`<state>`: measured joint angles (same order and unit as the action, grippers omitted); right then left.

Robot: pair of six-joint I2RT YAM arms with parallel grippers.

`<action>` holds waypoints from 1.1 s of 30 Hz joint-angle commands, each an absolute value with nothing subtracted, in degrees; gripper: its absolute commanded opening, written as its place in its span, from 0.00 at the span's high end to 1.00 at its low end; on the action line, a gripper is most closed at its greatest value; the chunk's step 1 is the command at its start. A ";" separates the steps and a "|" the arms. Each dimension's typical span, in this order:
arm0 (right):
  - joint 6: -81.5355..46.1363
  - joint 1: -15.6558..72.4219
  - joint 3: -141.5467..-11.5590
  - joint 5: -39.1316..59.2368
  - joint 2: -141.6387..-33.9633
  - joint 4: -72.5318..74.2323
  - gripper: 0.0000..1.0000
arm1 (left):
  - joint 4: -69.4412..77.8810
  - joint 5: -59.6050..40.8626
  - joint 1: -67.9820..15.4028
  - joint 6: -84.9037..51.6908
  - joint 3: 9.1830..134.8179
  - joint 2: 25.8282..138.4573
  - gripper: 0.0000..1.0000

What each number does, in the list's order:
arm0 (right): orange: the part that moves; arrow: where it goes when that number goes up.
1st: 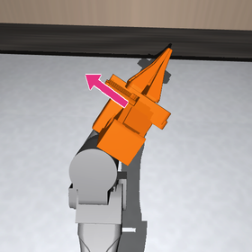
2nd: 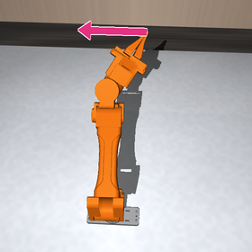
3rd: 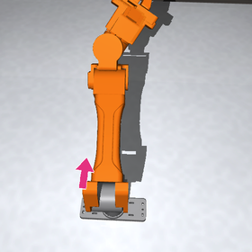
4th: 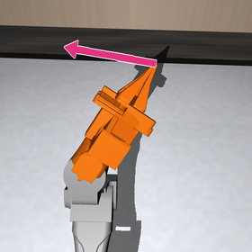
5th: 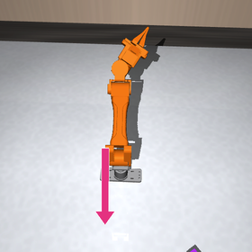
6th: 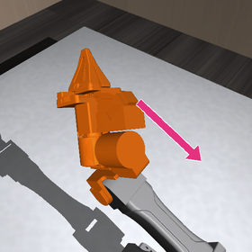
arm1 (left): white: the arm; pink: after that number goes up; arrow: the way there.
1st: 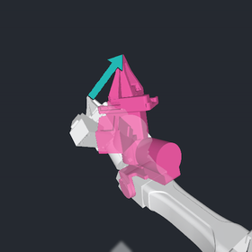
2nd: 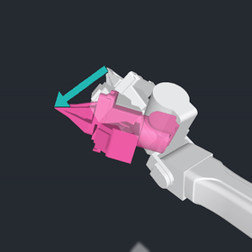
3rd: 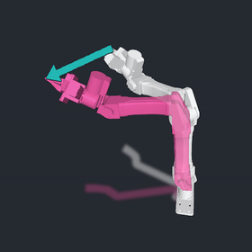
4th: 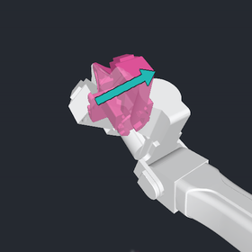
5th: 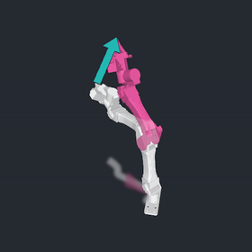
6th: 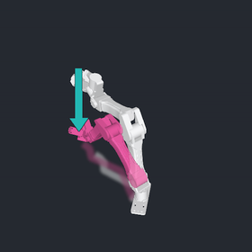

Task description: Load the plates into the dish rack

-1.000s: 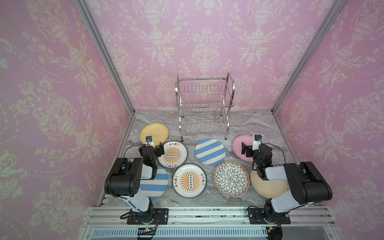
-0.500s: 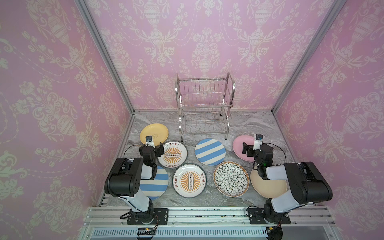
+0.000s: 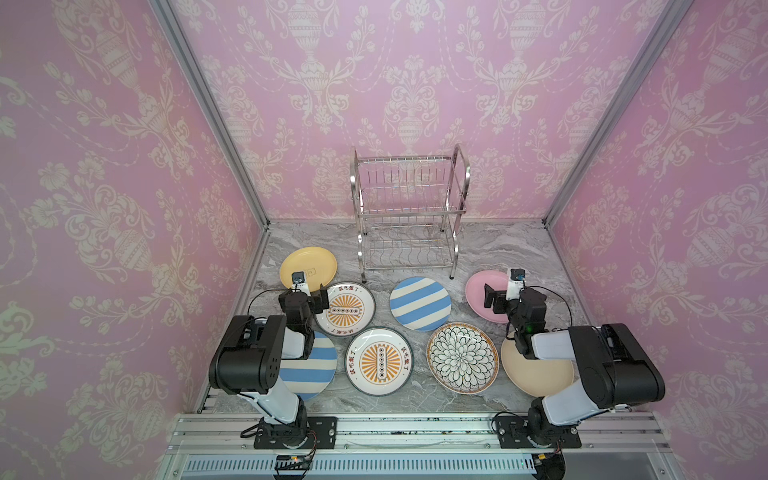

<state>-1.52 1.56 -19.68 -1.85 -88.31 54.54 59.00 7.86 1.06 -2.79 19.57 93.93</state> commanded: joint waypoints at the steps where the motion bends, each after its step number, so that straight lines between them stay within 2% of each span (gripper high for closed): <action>1: -1.99 1.17 -20.90 -1.06 -88.54 54.11 0.00 | 58.29 6.30 1.58 -1.59 20.32 93.87 0.01; 6: -2.38 1.16 -21.60 -2.03 -86.79 51.64 0.00 | 58.27 6.30 1.58 -1.63 20.25 93.78 0.01; 10: -3.29 1.27 -27.33 -4.91 -76.69 33.68 0.04 | 55.56 5.78 1.58 -1.58 20.74 91.20 0.01; 13: -5.85 1.20 -31.97 -6.91 -68.83 21.79 0.03 | 44.42 5.80 1.58 -1.33 23.74 84.29 0.01; 16: -7.79 0.96 -39.55 -7.66 -65.47 6.81 0.00 | 33.33 5.01 1.49 -4.11 27.85 76.07 0.01; 18: -10.52 -0.62 -45.16 -5.88 -65.88 -2.61 0.01 | 28.41 -0.07 1.54 -6.53 30.04 71.42 0.01; 20: -13.30 -3.95 -50.29 0.60 -67.79 -11.40 0.06 | 24.99 -7.64 1.26 -7.85 32.03 68.39 0.01; 22: -15.27 -7.28 -54.06 6.52 -69.97 -17.81 0.12 | 23.37 -11.00 0.85 -11.00 32.78 66.54 0.01; 24: -14.97 -9.11 -55.27 7.72 -71.35 -21.26 0.13 | 22.95 -12.79 0.72 -13.69 32.31 65.23 0.01; 28: -15.85 -13.17 -52.79 11.62 -73.66 -21.97 0.18 | 20.82 -14.95 0.53 -13.45 30.00 62.77 0.01; 33: -17.92 -14.77 -46.71 15.64 -76.77 -19.21 0.22 | 31.02 -18.24 0.53 -14.31 23.22 62.01 0.01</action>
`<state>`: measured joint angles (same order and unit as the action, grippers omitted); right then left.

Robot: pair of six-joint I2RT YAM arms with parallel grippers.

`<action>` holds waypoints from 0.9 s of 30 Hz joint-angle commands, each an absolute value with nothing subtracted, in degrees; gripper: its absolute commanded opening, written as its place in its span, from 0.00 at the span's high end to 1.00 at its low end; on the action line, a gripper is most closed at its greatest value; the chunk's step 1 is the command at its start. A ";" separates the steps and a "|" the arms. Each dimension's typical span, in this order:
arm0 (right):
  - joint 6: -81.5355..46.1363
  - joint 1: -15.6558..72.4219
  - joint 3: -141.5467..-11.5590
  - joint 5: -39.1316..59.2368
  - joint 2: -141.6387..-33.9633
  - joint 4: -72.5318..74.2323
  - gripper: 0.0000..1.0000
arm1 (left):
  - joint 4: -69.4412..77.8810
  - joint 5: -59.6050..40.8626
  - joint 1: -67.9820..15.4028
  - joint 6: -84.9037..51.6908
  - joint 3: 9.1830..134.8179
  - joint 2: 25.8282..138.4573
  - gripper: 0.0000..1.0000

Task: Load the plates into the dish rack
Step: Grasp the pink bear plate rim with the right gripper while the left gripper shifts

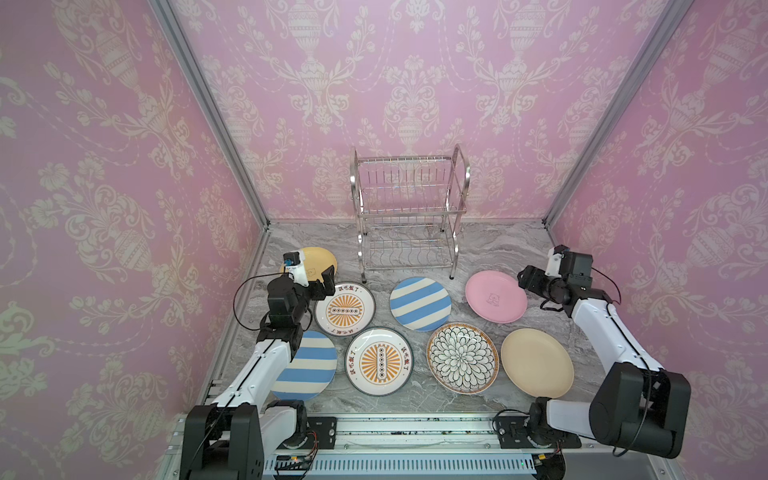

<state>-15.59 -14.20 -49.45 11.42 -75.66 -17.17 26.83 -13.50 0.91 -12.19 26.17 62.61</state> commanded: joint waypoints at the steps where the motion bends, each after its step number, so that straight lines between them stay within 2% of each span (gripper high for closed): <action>1: -18.08 -15.16 -45.67 15.63 -77.27 -18.26 0.23 | 33.69 -18.95 0.53 -14.72 21.97 62.30 0.01; 5: -18.30 -16.75 -43.35 16.70 -79.93 -15.09 0.29 | 35.60 -21.91 0.55 -15.59 21.97 65.15 0.01; 16: -18.67 -20.74 -40.01 17.87 -82.18 -8.18 0.30 | 35.42 -25.36 0.40 -15.25 24.01 68.42 0.01; 27: -19.51 -21.43 -42.41 19.47 -89.09 -5.72 0.42 | 34.21 -25.03 0.31 -14.50 24.51 67.60 0.01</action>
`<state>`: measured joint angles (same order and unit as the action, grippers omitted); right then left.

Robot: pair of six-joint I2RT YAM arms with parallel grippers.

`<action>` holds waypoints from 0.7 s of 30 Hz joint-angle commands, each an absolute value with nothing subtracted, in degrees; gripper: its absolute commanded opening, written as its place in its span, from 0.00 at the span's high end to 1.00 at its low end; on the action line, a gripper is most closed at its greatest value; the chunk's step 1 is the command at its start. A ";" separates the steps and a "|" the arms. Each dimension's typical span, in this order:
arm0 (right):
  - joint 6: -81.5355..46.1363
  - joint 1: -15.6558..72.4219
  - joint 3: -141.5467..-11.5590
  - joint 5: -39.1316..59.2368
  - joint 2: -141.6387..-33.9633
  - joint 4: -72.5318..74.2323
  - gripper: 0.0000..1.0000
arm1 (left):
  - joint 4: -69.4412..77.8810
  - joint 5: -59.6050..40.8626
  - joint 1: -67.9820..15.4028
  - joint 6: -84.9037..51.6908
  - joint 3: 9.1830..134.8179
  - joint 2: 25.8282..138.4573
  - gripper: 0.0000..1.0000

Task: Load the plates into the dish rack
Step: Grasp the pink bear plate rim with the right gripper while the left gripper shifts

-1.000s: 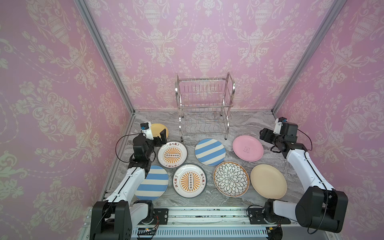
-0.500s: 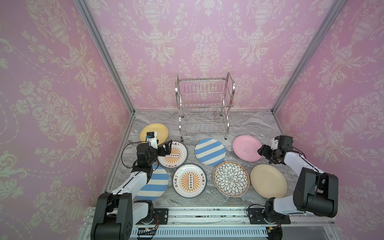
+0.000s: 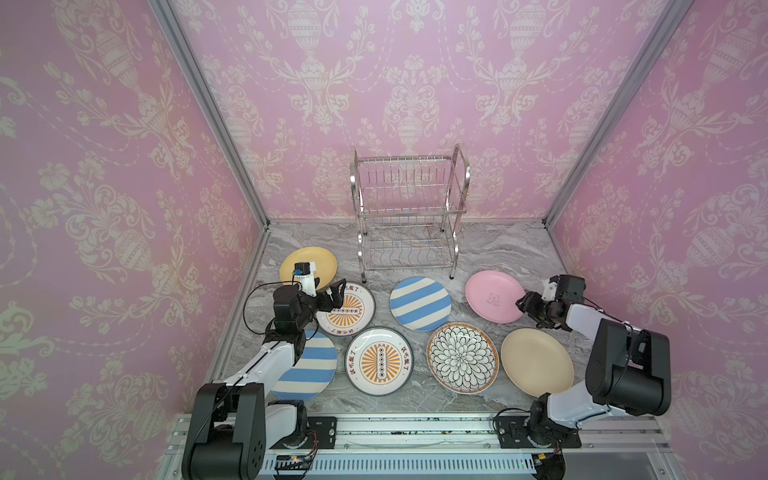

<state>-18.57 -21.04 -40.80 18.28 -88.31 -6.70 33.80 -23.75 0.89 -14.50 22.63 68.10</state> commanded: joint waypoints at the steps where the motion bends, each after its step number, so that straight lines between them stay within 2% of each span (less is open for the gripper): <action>1: -19.51 -21.49 -42.38 19.52 -89.29 -5.52 0.43 | 34.03 -25.03 0.29 -14.53 24.72 67.46 0.01; 9: -19.60 -21.45 -42.22 20.04 -90.61 -4.56 0.56 | 30.83 -24.41 0.32 -14.47 25.93 67.15 0.01; 21: -20.26 -21.45 -41.94 19.59 -91.24 -3.78 0.69 | 32.79 -25.64 0.28 -15.85 25.92 68.61 0.01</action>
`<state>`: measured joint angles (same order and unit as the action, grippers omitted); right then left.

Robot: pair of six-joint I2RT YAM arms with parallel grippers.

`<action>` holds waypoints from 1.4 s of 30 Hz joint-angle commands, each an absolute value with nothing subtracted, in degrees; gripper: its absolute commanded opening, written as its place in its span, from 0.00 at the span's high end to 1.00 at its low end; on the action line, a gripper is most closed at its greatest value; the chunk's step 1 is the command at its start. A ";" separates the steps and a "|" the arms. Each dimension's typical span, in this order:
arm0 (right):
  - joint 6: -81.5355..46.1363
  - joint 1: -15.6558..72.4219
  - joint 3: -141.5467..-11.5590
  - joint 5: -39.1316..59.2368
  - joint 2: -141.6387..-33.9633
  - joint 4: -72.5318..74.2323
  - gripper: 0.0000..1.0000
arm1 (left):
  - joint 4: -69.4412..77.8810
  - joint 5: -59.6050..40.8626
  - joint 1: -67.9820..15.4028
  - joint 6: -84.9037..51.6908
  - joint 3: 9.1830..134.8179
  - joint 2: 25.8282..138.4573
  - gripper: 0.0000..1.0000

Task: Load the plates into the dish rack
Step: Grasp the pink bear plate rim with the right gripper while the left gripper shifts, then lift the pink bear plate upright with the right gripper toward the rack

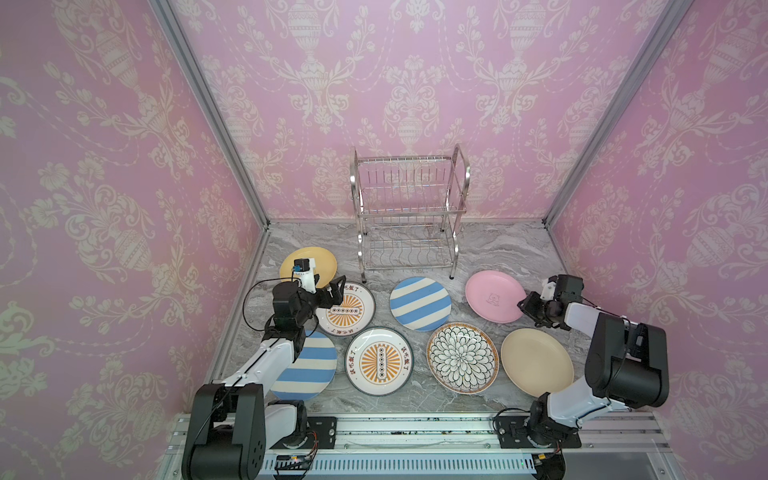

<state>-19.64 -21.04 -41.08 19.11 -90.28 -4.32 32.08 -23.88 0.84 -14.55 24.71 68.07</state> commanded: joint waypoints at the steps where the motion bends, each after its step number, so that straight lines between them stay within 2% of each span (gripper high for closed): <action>1: -20.44 -21.44 -41.88 19.49 -91.26 -3.49 0.70 | 33.05 -25.69 0.19 -16.08 25.82 68.78 0.01; 11: -21.67 -21.44 -42.24 19.28 -90.89 -2.80 0.84 | 32.73 -26.46 0.09 -17.09 26.10 67.88 0.01; 18: -20.79 -21.45 -43.62 18.44 -89.26 -5.52 0.88 | 32.56 -25.18 0.09 -16.37 25.40 66.72 0.01; 24: -19.63 -21.44 -45.62 17.47 -87.31 -8.60 1.00 | 33.05 -25.00 0.09 -16.87 25.33 66.45 0.01; 33: -18.20 -21.12 -51.95 11.17 -74.57 -21.39 1.00 | 33.95 -26.22 0.09 -17.72 25.99 65.76 0.01; 42: -13.83 -12.88 -70.17 -5.14 -60.78 -37.35 1.00 | 33.65 -31.55 0.00 -18.52 31.14 66.27 0.01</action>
